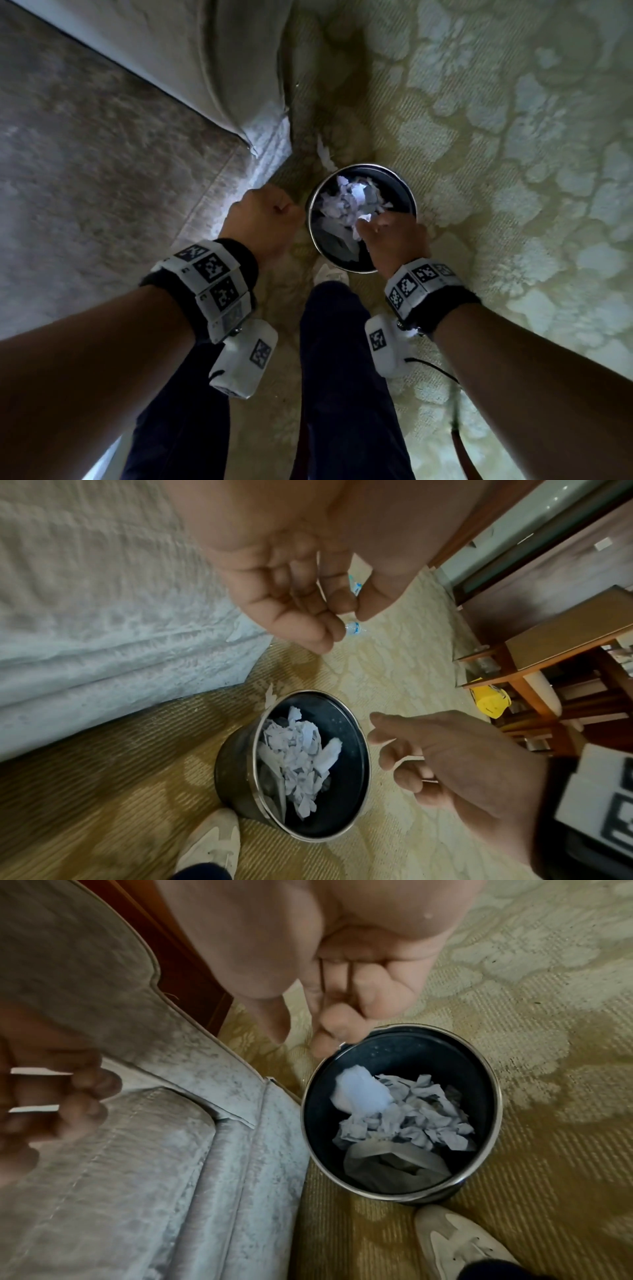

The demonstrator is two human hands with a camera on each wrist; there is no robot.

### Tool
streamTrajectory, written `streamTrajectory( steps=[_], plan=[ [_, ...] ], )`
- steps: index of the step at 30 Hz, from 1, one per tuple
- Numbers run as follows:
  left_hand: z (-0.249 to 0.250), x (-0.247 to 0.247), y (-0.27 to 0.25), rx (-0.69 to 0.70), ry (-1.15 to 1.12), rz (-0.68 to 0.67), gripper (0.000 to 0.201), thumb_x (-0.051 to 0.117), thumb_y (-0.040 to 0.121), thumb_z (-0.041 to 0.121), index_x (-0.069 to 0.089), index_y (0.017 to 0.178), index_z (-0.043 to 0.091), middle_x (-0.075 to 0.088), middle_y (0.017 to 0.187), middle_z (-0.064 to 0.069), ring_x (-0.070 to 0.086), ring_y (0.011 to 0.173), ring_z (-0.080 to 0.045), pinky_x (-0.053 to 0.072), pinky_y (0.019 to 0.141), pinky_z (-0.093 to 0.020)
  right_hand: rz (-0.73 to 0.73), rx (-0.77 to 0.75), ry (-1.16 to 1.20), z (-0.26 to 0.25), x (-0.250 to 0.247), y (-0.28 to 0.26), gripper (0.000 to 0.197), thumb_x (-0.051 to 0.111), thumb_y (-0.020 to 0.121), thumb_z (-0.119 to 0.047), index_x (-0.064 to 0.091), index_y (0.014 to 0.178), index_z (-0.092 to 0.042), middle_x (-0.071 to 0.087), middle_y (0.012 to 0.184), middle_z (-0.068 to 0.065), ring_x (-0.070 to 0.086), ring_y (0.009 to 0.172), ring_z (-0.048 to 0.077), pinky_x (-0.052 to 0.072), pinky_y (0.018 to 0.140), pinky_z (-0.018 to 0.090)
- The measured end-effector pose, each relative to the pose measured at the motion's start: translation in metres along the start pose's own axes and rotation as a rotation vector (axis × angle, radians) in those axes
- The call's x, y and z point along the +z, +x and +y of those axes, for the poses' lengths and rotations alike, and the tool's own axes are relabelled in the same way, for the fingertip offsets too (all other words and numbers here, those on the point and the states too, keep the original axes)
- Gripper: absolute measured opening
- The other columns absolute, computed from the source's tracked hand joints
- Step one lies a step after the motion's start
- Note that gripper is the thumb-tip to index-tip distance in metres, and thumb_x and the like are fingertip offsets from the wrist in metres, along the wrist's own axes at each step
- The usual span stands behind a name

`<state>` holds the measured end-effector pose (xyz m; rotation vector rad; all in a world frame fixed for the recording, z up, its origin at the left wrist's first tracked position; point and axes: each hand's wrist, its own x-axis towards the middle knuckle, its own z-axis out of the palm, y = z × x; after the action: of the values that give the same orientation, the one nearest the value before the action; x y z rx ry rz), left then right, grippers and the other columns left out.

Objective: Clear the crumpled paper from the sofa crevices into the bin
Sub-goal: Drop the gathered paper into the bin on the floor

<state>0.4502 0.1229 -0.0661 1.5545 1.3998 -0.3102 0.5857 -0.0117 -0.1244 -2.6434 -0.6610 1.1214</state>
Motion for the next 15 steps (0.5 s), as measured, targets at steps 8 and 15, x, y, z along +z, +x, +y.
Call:
streamTrajectory(
  steps=[8,15],
  plan=[
    [0.01,0.001,-0.013,-0.019,-0.08,0.064,0.021,0.059,0.088,0.026,0.063,0.068,0.02,0.072,0.082,-0.007,0.065,0.073,-0.028,0.06,0.079,-0.047,-0.046,-0.082,-0.045,-0.019,-0.031,-0.004,0.02,0.058,0.09,-0.037,0.069,0.094,-0.02,0.071,0.096,0.003,0.066,0.091,0.024,0.052,0.076,0.029],
    [-0.037,-0.051,-0.037,-0.054,-0.225,0.175,0.024,0.063,0.088,0.024,0.061,0.066,0.017,0.072,0.08,-0.012,0.063,0.067,-0.028,0.06,0.075,-0.049,-0.063,-0.33,-0.131,-0.106,-0.029,-0.026,0.019,0.058,0.09,-0.033,0.071,0.087,-0.02,0.072,0.09,0.006,0.064,0.087,0.03,0.051,0.072,0.032]
  ],
)
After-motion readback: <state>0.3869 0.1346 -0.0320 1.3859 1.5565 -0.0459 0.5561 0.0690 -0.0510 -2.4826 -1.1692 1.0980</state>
